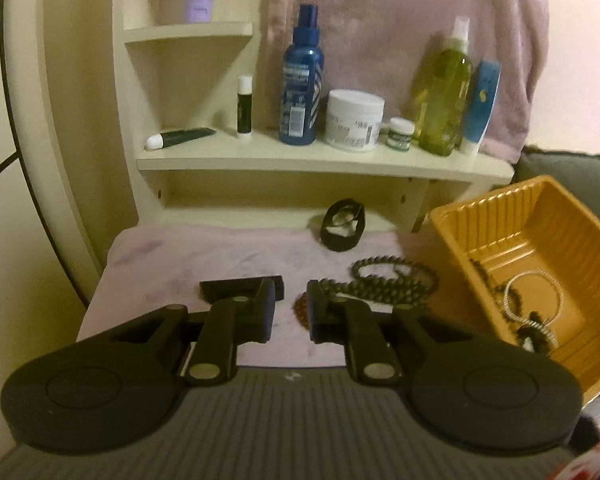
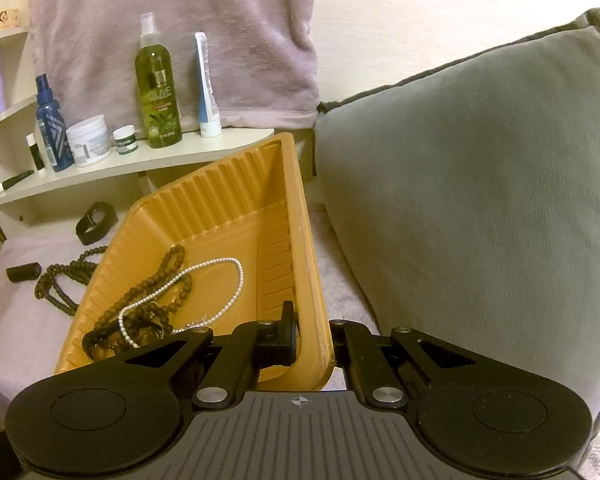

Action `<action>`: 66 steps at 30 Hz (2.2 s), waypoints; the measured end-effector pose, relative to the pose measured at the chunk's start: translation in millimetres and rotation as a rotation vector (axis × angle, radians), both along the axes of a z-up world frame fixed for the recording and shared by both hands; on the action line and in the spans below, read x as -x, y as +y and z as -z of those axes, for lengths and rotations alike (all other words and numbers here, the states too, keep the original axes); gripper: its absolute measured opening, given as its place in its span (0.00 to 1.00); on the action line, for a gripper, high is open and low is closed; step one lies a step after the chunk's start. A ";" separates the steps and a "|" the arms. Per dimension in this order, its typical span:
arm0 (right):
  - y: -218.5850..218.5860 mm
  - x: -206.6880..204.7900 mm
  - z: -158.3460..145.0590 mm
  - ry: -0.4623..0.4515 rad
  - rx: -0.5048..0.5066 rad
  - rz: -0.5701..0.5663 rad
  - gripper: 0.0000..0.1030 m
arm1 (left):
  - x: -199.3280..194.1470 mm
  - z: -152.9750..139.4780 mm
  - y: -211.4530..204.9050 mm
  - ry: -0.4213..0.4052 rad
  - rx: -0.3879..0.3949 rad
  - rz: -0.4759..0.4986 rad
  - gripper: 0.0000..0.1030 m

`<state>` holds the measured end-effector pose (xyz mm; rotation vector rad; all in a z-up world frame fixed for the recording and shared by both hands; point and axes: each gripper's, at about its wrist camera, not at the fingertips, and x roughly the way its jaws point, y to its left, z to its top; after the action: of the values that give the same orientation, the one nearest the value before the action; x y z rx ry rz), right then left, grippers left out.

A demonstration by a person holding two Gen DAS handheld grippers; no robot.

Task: Organize jewelry
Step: 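Move the left tool back and grasp the brown bead bracelet, then carry the brown bead bracelet into the orange tray and release it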

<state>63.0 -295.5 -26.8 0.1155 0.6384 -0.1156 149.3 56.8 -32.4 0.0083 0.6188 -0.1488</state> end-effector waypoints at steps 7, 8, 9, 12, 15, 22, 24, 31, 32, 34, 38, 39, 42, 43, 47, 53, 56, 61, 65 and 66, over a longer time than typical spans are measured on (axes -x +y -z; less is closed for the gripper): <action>1.2 -1.1 -0.4 0.008 0.015 -0.003 0.04 | -17.5 25.6 -3.4 0.033 -0.012 0.006 0.14; 1.3 -1.3 -0.3 0.010 0.017 -0.003 0.04 | -21.4 30.1 -3.2 0.042 -0.006 0.004 0.14; 1.0 -1.3 -0.1 0.011 0.018 -0.003 0.04 | -24.7 33.3 -2.8 0.051 0.002 0.001 0.14; 0.5 -2.9 1.0 0.018 0.023 -0.001 0.04 | -34.3 42.8 -4.7 0.069 0.009 -0.001 0.14; 0.4 -3.7 1.7 0.024 0.027 0.003 0.04 | -45.0 52.6 -7.1 0.095 0.018 0.002 0.14; 0.5 -7.3 2.4 0.035 0.031 0.009 0.04 | -59.4 65.6 -11.1 0.116 0.037 0.001 0.17; -0.1 -7.8 2.3 0.036 0.031 0.008 0.04 | -62.0 67.3 -12.4 0.112 0.030 -0.004 0.18; 0.6 -7.9 2.2 0.036 0.033 0.009 0.04 | -64.7 68.7 -13.9 0.109 -0.012 0.011 0.10; 0.6 -7.9 2.2 0.036 0.033 0.009 0.04 | -63.3 67.4 -12.9 0.109 -0.014 0.016 0.06; 0.6 -7.9 2.2 0.035 0.032 0.009 0.04 | -58.6 63.8 -13.1 0.104 -0.046 0.025 0.04; 0.4 -6.3 1.3 0.030 0.030 0.007 0.04 | -46.8 55.1 -7.1 0.093 -0.061 0.036 0.04; 1.0 -5.8 1.4 0.028 0.029 0.006 0.04 | -43.8 52.0 -5.1 0.089 -0.063 0.034 0.04; 1.8 -4.0 0.6 0.024 0.027 0.003 0.04 | -36.8 41.5 -1.4 0.073 -0.063 0.038 0.04; 2.2 -2.9 0.1 0.022 0.026 0.002 0.04 | -34.9 37.7 -0.7 0.066 -0.063 0.040 0.04; 3.4 -1.3 -1.9 0.014 0.024 -0.002 0.04 | -28.8 20.7 -1.5 0.035 -0.059 0.053 0.04; 4.2 2.3 -3.3 0.008 0.023 -0.005 0.04 | -24.2 -3.4 -6.3 -0.005 -0.040 0.083 0.04; 4.5 2.6 -3.8 0.006 0.023 -0.006 0.04 | -23.2 -13.8 -9.1 -0.019 -0.014 0.101 0.04; 6.5 2.3 -5.1 0.002 0.023 -0.005 0.04 | -21.7 -30.7 -19.7 -0.046 0.010 0.139 0.04; 6.7 2.8 -5.7 0.000 0.021 -0.005 0.05 | -20.4 -43.1 -32.8 -0.069 0.028 0.177 0.04; 6.8 2.8 -5.7 0.000 0.021 -0.005 0.05 | -20.1 -45.7 -36.8 -0.073 0.033 0.188 0.04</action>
<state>60.2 -288.7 -21.0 0.0939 0.6372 -0.1171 169.4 20.0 13.4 0.0397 0.5422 -0.3392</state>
